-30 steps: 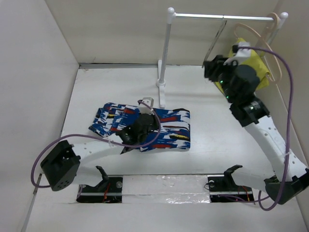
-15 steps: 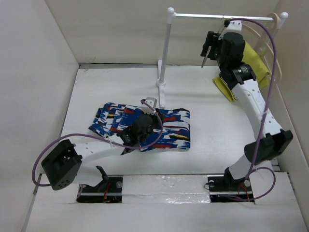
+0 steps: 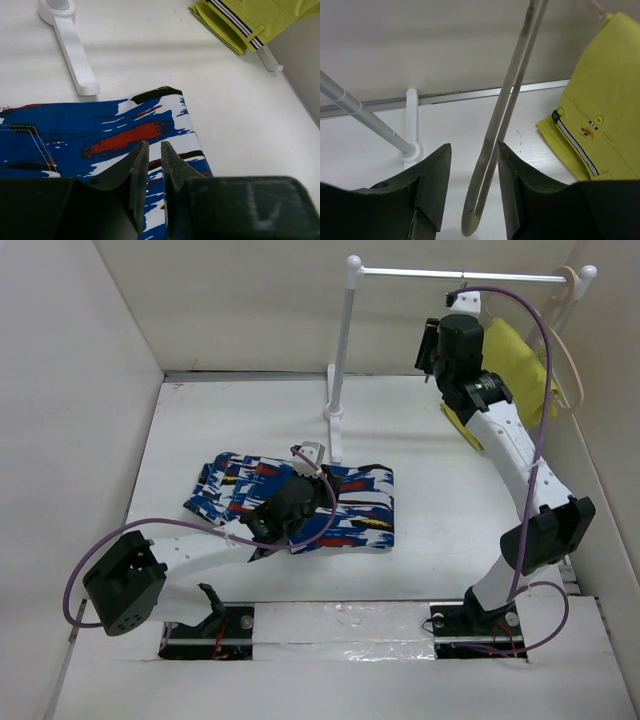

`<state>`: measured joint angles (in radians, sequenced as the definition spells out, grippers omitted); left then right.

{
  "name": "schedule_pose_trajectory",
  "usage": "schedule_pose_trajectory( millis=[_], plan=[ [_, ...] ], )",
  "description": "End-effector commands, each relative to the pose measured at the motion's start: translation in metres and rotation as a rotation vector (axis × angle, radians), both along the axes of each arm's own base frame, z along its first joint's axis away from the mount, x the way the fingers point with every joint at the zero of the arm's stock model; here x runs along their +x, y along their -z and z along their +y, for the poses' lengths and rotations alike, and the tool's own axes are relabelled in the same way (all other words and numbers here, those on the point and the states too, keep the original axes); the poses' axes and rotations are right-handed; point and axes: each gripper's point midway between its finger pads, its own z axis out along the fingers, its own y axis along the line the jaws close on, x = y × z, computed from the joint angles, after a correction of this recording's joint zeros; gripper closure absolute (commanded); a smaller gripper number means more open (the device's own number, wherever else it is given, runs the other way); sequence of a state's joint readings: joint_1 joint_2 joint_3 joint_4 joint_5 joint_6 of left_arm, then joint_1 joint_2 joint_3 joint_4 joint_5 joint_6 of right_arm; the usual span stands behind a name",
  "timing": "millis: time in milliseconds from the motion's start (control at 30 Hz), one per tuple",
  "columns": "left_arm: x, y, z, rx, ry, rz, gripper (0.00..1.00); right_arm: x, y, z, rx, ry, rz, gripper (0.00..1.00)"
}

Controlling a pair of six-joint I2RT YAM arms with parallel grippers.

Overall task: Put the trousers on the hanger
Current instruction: Pick up the hanger from the clothesline.

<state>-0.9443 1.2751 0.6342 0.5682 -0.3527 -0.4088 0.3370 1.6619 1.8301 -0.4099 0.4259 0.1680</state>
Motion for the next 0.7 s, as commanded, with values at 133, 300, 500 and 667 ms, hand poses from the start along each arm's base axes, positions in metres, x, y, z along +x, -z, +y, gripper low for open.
schedule_pose_trajectory(
  millis=[133,300,500,667],
  plan=[
    [0.000,-0.022,-0.003,-0.074,0.012,-0.044,0.86,-0.018,-0.030,-0.014,0.004,0.045,-0.086,0.65],
    [-0.001,-0.023,-0.003,-0.082,0.013,-0.047,0.86,-0.019,-0.021,-0.022,-0.008,0.050,-0.067,0.81],
    [-0.001,-0.025,-0.002,-0.090,0.007,-0.046,0.75,-0.019,-0.017,-0.025,-0.030,0.042,-0.055,0.92],
    [0.000,-0.026,-0.001,-0.088,-0.002,-0.045,0.66,-0.028,-0.038,-0.036,-0.040,0.059,-0.132,1.00]
  ],
)
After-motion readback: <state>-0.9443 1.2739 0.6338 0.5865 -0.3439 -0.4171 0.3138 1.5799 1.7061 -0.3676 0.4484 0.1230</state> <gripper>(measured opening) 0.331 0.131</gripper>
